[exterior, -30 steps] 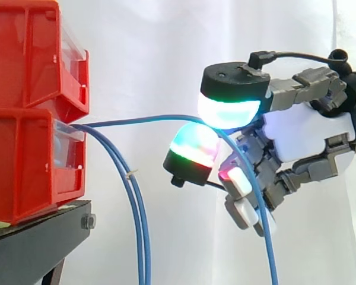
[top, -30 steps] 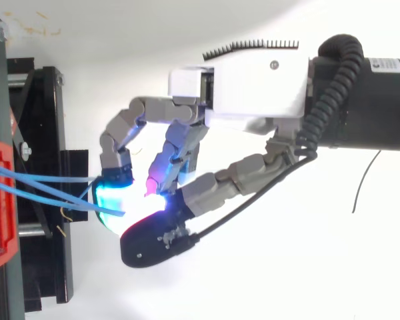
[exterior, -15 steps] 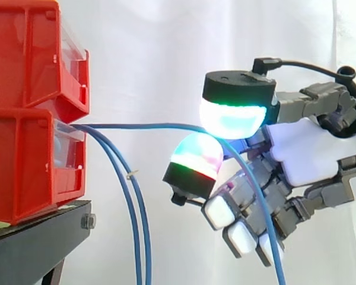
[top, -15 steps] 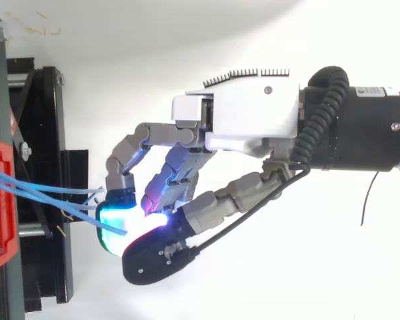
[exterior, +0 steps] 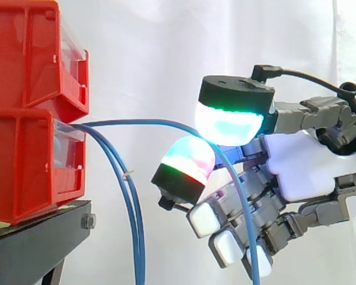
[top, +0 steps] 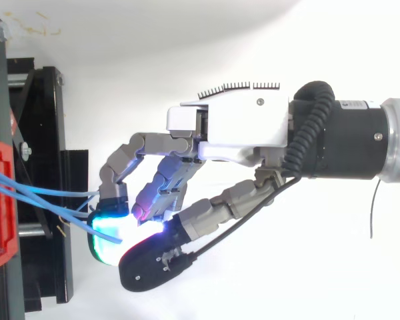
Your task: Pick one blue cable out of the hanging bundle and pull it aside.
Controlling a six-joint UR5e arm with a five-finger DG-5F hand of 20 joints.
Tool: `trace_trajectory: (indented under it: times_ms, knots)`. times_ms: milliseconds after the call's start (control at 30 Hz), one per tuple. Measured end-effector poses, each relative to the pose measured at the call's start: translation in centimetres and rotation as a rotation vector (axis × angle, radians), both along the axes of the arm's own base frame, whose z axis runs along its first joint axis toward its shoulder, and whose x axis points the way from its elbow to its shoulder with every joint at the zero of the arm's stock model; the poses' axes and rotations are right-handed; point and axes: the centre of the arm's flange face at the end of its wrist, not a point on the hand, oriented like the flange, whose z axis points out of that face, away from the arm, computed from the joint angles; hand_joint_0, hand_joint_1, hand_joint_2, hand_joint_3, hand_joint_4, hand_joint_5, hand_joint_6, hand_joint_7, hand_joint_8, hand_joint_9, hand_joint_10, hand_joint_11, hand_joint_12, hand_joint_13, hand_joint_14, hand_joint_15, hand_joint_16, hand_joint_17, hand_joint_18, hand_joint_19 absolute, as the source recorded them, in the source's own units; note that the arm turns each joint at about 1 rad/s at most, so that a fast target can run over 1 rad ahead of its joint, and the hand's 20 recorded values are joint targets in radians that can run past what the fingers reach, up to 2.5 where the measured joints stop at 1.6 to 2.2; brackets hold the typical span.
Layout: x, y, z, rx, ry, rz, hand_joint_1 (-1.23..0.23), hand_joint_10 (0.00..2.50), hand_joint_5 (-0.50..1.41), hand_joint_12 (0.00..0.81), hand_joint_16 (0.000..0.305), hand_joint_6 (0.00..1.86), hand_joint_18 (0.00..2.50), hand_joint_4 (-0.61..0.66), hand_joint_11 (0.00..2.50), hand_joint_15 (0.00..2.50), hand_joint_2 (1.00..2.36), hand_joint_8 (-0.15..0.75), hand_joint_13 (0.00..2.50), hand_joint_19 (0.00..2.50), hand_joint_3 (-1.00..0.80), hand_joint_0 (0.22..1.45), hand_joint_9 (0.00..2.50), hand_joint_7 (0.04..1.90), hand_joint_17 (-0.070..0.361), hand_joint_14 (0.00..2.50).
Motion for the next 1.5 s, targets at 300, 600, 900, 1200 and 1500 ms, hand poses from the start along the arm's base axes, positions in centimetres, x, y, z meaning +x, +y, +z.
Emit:
trace_trajectory:
  times_ms: [300, 600, 900, 1200, 1500]
  knots:
    - [0.04, 0.13, -0.03, -0.01, -0.002, 0.006, -0.82, 0.01, -0.07, 0.394, 0.055, 0.91, 0.74, -0.07, 0.26, 0.46, 1.02, 0.302, 0.87, 0.57, 0.0, 0.58, 0.92, 0.98, 0.124, 0.02]
    - [0.04, 0.28, -0.03, -0.032, -0.001, 0.013, -0.82, 0.01, -0.07, 0.392, 0.056, 0.91, 0.74, -0.07, 0.28, 0.47, 1.02, 0.304, 0.87, 0.58, 0.0, 0.58, 0.93, 1.0, 0.125, 0.02]
    - [0.04, 0.29, -0.02, -0.035, -0.001, 0.013, -0.82, 0.01, -0.06, 0.397, 0.057, 0.91, 0.75, -0.06, 0.31, 0.49, 1.02, 0.31, 0.89, 0.58, 0.01, 0.58, 0.96, 1.0, 0.128, 0.02]
    - [0.03, 0.29, -0.05, -0.035, -0.001, 0.013, -0.82, 0.01, -0.06, 0.399, 0.058, 0.91, 0.75, -0.06, 0.32, 0.49, 1.01, 0.314, 0.88, 0.58, 0.01, 0.58, 0.98, 1.0, 0.131, 0.02]
    - [0.03, 0.29, -0.05, -0.035, -0.001, 0.013, -0.82, 0.01, -0.06, 0.404, 0.059, 0.91, 0.77, -0.06, 0.33, 0.49, 1.01, 0.32, 0.89, 0.59, 0.01, 0.58, 1.01, 1.0, 0.134, 0.02]
